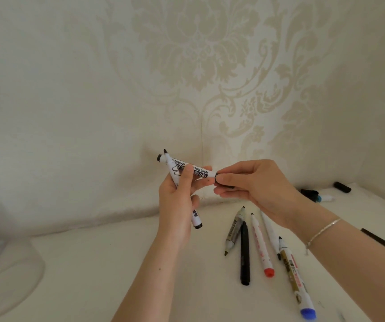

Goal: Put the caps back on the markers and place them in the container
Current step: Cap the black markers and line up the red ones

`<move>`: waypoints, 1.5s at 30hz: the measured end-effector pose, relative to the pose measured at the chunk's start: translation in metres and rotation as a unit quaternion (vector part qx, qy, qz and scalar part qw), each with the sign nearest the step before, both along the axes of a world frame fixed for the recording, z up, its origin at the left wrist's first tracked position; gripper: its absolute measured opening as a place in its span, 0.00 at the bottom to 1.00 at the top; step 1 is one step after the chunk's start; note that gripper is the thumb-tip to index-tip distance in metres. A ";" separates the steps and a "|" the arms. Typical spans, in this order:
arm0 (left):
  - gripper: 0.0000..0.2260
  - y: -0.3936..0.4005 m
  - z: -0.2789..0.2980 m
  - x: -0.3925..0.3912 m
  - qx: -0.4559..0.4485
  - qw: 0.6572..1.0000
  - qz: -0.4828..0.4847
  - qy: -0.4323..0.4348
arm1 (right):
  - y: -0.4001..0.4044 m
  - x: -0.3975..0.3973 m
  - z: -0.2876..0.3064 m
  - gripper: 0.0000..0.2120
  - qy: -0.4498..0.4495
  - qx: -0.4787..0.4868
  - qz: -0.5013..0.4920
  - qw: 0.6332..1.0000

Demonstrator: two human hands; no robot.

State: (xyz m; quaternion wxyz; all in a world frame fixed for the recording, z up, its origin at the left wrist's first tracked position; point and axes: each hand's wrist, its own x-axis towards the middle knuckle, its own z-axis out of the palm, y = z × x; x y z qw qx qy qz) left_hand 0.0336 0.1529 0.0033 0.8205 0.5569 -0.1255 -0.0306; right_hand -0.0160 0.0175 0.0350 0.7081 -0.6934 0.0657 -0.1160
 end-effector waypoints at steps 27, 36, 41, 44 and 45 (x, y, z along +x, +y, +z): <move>0.15 0.036 -0.007 0.001 0.457 0.865 -0.198 -0.061 | -0.034 0.006 0.006 0.12 0.294 -0.149 0.232 0.915; 0.07 0.041 -0.018 0.004 0.585 0.767 -0.253 -0.075 | -0.058 0.008 -0.015 0.07 0.290 -0.062 0.112 0.948; 0.13 0.027 -0.024 0.001 0.628 0.747 -0.218 -0.023 | -0.068 0.008 -0.020 0.10 0.267 -0.085 0.054 0.959; 0.11 0.014 -0.032 -0.001 0.618 0.767 -0.170 -0.012 | -0.070 0.008 -0.024 0.11 0.259 -0.118 0.045 0.958; 0.11 0.010 -0.034 -0.003 0.624 0.767 -0.145 -0.026 | -0.070 0.008 -0.024 0.10 0.256 -0.118 0.046 0.958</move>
